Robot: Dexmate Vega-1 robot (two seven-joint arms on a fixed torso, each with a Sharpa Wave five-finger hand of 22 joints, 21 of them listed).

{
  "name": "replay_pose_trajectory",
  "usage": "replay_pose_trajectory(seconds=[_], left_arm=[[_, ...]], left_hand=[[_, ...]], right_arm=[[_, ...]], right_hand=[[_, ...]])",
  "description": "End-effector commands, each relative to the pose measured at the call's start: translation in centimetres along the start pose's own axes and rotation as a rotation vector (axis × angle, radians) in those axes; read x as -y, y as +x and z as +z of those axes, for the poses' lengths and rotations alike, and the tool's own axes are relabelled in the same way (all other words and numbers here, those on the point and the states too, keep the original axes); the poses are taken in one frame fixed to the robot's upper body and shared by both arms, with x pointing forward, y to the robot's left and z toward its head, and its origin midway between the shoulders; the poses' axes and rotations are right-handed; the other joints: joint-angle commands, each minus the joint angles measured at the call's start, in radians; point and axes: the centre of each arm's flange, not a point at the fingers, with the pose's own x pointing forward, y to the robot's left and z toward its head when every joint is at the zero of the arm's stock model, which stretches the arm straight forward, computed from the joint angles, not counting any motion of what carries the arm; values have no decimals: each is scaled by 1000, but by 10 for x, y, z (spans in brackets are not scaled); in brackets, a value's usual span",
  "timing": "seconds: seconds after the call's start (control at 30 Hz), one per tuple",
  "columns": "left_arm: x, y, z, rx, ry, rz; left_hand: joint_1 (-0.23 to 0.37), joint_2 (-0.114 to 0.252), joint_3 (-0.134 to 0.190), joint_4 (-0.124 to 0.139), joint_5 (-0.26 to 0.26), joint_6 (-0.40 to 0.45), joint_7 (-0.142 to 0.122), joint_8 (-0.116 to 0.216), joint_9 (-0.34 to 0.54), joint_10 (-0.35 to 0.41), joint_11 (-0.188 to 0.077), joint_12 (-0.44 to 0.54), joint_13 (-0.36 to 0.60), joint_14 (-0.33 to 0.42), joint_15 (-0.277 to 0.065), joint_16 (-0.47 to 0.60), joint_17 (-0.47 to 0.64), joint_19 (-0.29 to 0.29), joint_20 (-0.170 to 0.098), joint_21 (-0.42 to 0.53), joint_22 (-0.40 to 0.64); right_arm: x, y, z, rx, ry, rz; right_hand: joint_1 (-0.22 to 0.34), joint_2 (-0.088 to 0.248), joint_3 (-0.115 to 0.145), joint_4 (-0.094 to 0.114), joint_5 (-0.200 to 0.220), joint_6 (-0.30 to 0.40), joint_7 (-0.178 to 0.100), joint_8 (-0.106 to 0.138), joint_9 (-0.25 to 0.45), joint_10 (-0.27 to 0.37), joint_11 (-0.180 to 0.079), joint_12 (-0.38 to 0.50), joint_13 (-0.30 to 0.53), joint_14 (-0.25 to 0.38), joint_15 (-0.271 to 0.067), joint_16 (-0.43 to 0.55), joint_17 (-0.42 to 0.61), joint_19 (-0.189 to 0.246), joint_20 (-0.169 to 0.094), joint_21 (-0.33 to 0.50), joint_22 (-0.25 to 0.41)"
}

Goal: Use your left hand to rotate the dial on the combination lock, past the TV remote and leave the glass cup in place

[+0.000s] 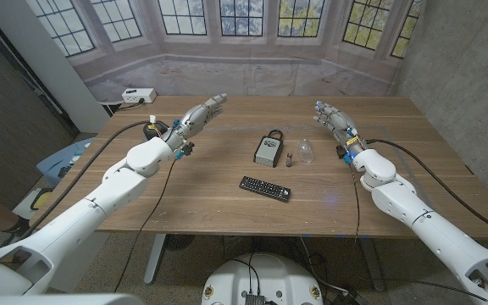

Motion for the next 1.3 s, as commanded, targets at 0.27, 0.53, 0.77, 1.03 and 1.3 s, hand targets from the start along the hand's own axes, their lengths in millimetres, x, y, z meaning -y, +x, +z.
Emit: replay_pose_trajectory(seconds=[0.27, 0.53, 0.77, 1.03, 1.3], left_arm=[[18, 9, 15, 18, 214, -16], [20, 17, 28, 11, 340, -41], [25, 29, 40, 4, 442, -98], [36, 41, 43, -14, 503, -155], [45, 52, 48, -28, 541, -195]], left_hand=[[-15, -8, -12, 10, -2, 37, -3, 11, 4, 24, -5, 8, 2, 22, -15, 13, 4, 8, 1, 7, 5], [-33, -13, -22, 23, -1, 34, -6, 6, 5, 24, -10, 5, 2, 24, -19, 13, 6, 11, -1, 8, 5], [-43, -16, -27, 30, 0, 36, -6, 4, 5, 23, -10, 2, 2, 24, -19, 12, 6, 12, -1, 8, 5], [-57, -20, -35, 39, 1, 35, -10, 0, 5, 26, -10, 1, 2, 30, -19, 13, 6, 24, -20, 12, 4], [-71, -25, -42, 48, 2, 32, -12, -3, 5, 29, -11, -1, 2, 29, -20, 12, 6, 23, -23, 10, 4]], right_arm=[[19, -4, 5, 8, -15, -6], [26, -1, 9, 6, -22, -2], [36, 2, 12, 13, -28, -7], [47, 3, 16, 17, -34, -17], [56, 3, 17, 22, -34, -21]], right_hand=[[16, -2, 4, -7, 4, 10, 1, 5, 2, 8, -2, 3, 3, 8, -17, 9, 1, 10, -13, 4, 3], [18, -2, 4, -6, 5, 10, -1, 4, 2, 7, -7, 3, 3, 7, -16, 9, 1, 10, -13, 4, 3], [19, -2, 4, -5, 5, 5, 0, 2, 2, 3, -3, 1, 3, 5, -16, 8, 2, 9, -12, 4, 3], [14, -5, -1, -2, 3, 2, 0, 1, 2, -2, -4, 0, 3, 3, -15, 8, 3, 9, -11, 4, 3], [-3, -6, -9, 11, -1, -2, 0, 0, 2, -5, -9, -1, 3, -1, -14, 10, 6, 7, -12, 4, 3]])
